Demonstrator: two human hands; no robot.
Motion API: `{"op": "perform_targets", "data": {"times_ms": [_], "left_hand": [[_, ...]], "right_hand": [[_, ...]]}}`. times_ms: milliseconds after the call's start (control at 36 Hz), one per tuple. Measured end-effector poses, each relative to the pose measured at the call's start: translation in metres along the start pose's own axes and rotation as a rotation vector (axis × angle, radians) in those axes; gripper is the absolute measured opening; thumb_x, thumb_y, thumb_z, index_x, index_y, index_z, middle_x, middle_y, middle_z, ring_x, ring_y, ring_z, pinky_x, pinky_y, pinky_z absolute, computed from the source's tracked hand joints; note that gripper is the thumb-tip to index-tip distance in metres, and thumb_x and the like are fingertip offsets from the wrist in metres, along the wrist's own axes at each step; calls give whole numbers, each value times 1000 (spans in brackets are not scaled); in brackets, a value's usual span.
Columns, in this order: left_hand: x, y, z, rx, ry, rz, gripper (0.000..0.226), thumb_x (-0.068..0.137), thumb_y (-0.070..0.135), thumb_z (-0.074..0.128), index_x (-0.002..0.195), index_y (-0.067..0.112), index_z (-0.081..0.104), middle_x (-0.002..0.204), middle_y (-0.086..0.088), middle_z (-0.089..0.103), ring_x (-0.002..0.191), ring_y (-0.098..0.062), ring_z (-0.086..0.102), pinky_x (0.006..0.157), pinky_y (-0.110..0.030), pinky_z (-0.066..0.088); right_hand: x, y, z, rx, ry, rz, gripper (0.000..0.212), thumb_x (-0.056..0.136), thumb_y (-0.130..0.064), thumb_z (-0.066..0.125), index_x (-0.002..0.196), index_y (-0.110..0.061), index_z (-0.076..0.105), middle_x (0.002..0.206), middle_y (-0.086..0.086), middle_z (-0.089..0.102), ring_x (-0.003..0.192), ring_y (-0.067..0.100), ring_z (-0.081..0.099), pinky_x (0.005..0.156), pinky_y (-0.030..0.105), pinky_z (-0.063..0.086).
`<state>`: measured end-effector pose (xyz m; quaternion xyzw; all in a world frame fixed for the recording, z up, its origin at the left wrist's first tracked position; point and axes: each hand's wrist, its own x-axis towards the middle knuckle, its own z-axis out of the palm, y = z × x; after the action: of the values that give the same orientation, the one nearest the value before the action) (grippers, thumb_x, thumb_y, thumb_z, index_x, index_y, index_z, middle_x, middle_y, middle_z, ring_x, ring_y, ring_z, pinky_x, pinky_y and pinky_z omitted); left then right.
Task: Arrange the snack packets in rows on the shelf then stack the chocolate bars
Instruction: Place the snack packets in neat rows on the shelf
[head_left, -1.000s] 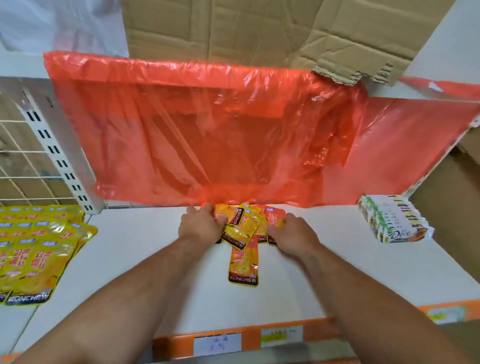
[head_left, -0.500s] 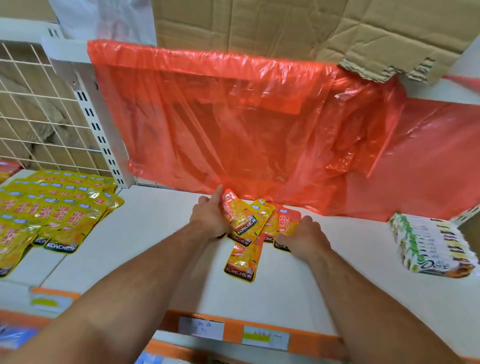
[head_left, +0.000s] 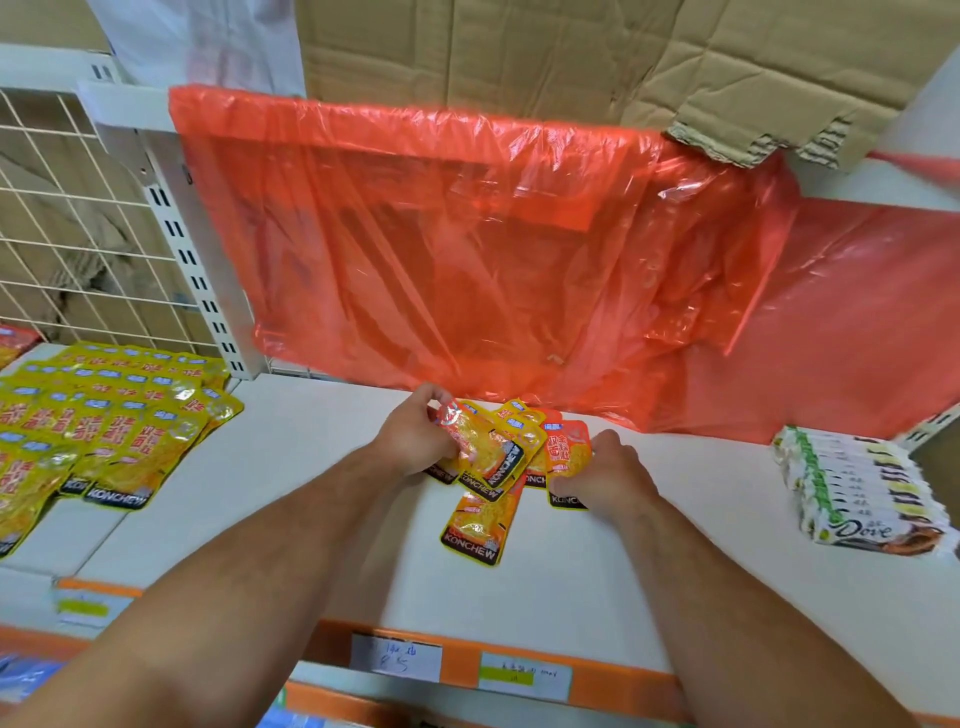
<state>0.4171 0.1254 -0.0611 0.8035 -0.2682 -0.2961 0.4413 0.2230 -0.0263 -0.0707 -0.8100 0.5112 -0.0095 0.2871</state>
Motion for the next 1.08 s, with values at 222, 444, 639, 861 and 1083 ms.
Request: {"op": "perform_targets", "data": {"times_ms": [222, 444, 639, 861, 1083], "left_hand": [[1, -7, -1, 54, -72, -13, 34, 71, 5, 80, 86, 26, 58, 68, 2, 57, 69, -20, 56, 72, -28, 45], [-8, -1, 11, 522, -94, 38, 83, 50, 78, 76, 125, 57, 48, 120, 7, 50, 122, -16, 47, 105, -43, 35], [-3, -7, 9, 456, -79, 80, 52, 56, 60, 85, 90, 39, 52, 104, 8, 51, 104, -16, 49, 92, -40, 35], [-4, -16, -10, -6, -160, 23, 43, 68, 14, 87, 76, 20, 45, 69, -2, 53, 60, -19, 49, 59, -28, 37], [-8, -23, -29, -366, -211, 1, 18, 80, 8, 79, 89, 13, 64, 83, -9, 71, 70, -18, 65, 71, -30, 53]], "right_hand": [[1, -2, 0, 20, -1, 43, 73, 57, -40, 85, 111, -14, 43, 113, 7, 54, 104, 27, 59, 69, 31, 44], [-9, -7, -1, 23, 3, 52, 75, 55, -45, 86, 107, -14, 43, 108, 5, 57, 100, 26, 61, 67, 31, 44], [-11, -5, 2, 10, -1, 45, 84, 28, -61, 69, 97, -14, 57, 97, 4, 65, 86, 22, 65, 56, 29, 42], [-22, -10, 0, 22, 18, 65, 46, 68, -35, 85, 97, -15, 55, 104, 6, 64, 96, 26, 63, 72, 32, 48], [-35, -11, 4, 102, 168, 139, 20, 84, -17, 65, 100, -13, 54, 100, 10, 64, 96, 33, 60, 74, 35, 44]]}}
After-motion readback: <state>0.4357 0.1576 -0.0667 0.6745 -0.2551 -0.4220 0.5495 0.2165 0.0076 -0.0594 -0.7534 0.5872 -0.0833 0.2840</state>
